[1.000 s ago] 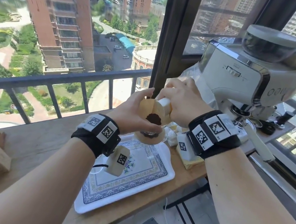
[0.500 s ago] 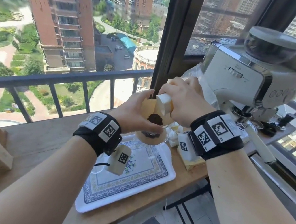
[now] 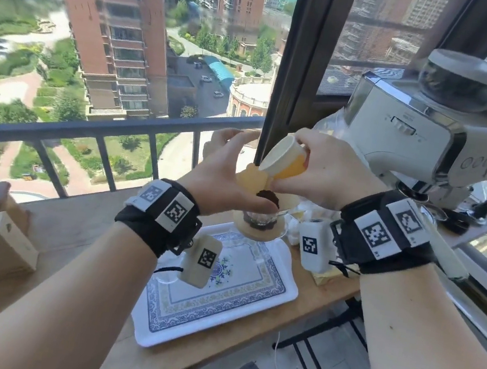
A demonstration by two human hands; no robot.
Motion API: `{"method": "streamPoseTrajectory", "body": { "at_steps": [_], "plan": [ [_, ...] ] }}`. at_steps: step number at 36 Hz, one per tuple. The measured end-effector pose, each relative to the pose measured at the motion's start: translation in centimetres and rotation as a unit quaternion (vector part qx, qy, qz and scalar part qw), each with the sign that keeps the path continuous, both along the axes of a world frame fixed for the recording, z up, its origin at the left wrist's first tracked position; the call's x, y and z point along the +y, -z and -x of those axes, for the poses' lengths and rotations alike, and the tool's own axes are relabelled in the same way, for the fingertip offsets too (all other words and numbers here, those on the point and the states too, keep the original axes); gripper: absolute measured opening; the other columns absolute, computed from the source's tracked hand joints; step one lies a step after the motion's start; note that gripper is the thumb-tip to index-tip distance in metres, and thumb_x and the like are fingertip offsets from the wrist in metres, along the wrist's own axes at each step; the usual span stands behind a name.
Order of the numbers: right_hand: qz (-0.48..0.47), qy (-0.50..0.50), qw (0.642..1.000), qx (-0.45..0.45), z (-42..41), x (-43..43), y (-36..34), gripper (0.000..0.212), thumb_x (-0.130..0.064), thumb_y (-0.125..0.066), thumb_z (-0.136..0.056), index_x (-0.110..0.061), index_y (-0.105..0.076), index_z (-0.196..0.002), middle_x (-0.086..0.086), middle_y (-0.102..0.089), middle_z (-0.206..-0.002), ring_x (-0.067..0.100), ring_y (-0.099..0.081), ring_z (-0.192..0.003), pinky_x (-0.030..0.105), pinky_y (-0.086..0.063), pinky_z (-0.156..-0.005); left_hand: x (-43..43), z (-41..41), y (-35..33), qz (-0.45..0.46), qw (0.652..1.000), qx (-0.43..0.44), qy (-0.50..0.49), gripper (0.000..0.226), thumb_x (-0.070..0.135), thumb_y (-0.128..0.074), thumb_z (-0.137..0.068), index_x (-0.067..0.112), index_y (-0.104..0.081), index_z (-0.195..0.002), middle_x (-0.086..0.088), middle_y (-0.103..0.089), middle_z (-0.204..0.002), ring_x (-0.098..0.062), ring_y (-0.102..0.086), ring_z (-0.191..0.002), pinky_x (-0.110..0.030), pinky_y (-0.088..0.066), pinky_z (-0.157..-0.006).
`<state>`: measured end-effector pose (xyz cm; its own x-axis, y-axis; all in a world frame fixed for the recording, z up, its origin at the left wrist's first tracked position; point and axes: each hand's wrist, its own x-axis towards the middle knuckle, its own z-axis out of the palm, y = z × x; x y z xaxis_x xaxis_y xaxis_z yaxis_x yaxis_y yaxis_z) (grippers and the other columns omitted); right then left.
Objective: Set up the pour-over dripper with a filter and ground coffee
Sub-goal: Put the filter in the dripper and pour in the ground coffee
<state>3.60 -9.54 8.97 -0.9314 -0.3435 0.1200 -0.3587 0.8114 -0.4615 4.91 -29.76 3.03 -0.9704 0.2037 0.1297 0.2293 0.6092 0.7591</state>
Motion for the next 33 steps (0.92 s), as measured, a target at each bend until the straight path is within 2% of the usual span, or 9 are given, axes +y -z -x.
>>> {"method": "streamPoseTrajectory", "body": {
  "at_steps": [3, 6, 12, 16, 20, 22, 28, 30, 33],
  "plan": [
    [0.051, 0.032, 0.998, 0.006, -1.0, 1.6, -0.9, 0.056, -0.056, -0.086, -0.067, -0.029, -0.051, -0.102, -0.01, -0.059, -0.091, 0.004, -0.057, -0.081, 0.024, -0.041, -0.06, 1.8, -0.6, -1.7, -0.022, 0.999, 0.013, 0.045, 0.113, 0.057, -0.092, -0.055, 0.031, -0.04, -0.151, 0.007, -0.042, -0.142, -0.006, -0.047, -0.126, -0.03, -0.045, -0.109],
    [0.133, 0.06, 0.989, 0.005, -2.1, 2.5, -1.9, 0.067, -0.062, -0.085, -0.066, -0.024, -0.05, -0.108, -0.008, -0.06, -0.095, 0.004, -0.059, -0.081, 0.018, -0.045, -0.058, 3.5, -1.0, -3.2, -0.088, 0.993, 0.02, 0.077, 0.088, 0.052, -0.093, -0.056, 0.028, -0.054, -0.131, 0.01, -0.062, -0.121, -0.004, -0.063, -0.109, -0.033, -0.054, -0.098],
    [0.266, 0.131, 0.955, -0.004, -4.9, 5.1, -2.2, 0.075, -0.066, -0.082, -0.07, -0.022, -0.047, -0.119, -0.014, -0.063, -0.095, -0.017, -0.062, -0.074, 0.005, -0.045, -0.055, 8.4, -1.2, -5.0, -0.171, 0.978, 0.016, 0.12, 0.08, 0.045, -0.097, -0.058, 0.016, -0.059, -0.123, 0.001, -0.074, -0.116, -0.023, -0.072, -0.103, -0.05, -0.06, -0.086],
    [0.31, 0.15, 0.937, -0.057, -7.3, 8.5, -1.2, 0.076, -0.068, -0.074, -0.074, -0.022, -0.042, -0.127, -0.011, -0.07, -0.103, -0.006, -0.072, -0.085, 0.016, -0.056, -0.068, 12.1, -1.7, -4.2, -0.161, 0.973, 0.003, 0.165, 0.069, 0.043, -0.094, -0.064, 0.023, -0.06, -0.121, 0.003, -0.072, -0.115, -0.02, -0.072, -0.102, -0.043, -0.061, -0.082],
    [0.425, 0.155, 0.886, -0.1, -9.1, 11.5, 0.9, 0.074, -0.041, -0.072, -0.066, -0.018, -0.048, -0.133, 0.006, -0.072, -0.119, 0.023, -0.072, -0.108, 0.044, -0.06, -0.089, 15.1, -2.4, -2.9, -0.146, 0.965, -0.031, 0.216, 0.077, 0.037, -0.09, -0.065, 0.029, -0.058, -0.134, 0.004, -0.071, -0.118, -0.018, -0.072, -0.102, -0.049, -0.061, -0.086],
    [0.424, 0.179, 0.883, -0.089, -9.9, 12.4, 1.7, 0.065, -0.035, -0.075, -0.065, -0.02, -0.057, -0.125, 0.007, -0.073, -0.117, 0.027, -0.072, -0.108, 0.055, -0.058, -0.095, 16.0, -2.6, -2.2, -0.139, 0.963, -0.042, 0.229, 0.077, 0.036, -0.09, -0.066, 0.031, -0.057, -0.135, 0.008, -0.072, -0.116, -0.017, -0.072, -0.102, -0.049, -0.061, -0.088],
    [0.459, 0.33, 0.821, -0.08, -11.4, 16.0, 6.2, 0.072, -0.037, -0.09, -0.059, -0.018, -0.058, -0.12, 0.007, -0.071, -0.113, 0.026, -0.071, -0.103, 0.047, -0.063, -0.082, 19.3, -3.6, -0.6, -0.07, 0.975, -0.058, 0.202, 0.081, 0.04, -0.073, -0.067, 0.027, -0.049, -0.143, 0.002, -0.053, -0.135, -0.008, -0.056, -0.116, -0.024, -0.052, -0.094],
    [0.433, 0.371, 0.816, -0.089, -11.6, 16.9, 8.0, 0.077, -0.039, -0.089, -0.056, -0.021, -0.054, -0.122, 0.004, -0.069, -0.114, 0.024, -0.069, -0.104, 0.037, -0.06, -0.079, 19.8, -3.8, -0.3, -0.074, 0.981, -0.07, 0.165, 0.071, 0.035, -0.07, -0.074, 0.027, -0.051, -0.141, 0.003, -0.051, -0.134, -0.013, -0.053, -0.12, -0.034, -0.051, -0.098],
    [0.363, 0.407, 0.83, -0.121, -11.8, 18.1, 11.1, 0.079, -0.043, -0.087, -0.056, -0.032, -0.051, -0.125, 0.004, -0.066, -0.119, 0.027, -0.064, -0.112, 0.047, -0.055, -0.095, 20.4, -4.0, 0.4, -0.064, 0.987, -0.072, 0.131, 0.04, 0.026, -0.071, -0.088, 0.031, -0.06, -0.125, 0.004, -0.053, -0.123, -0.017, -0.058, -0.112, -0.038, -0.053, -0.091]
  ]
}}
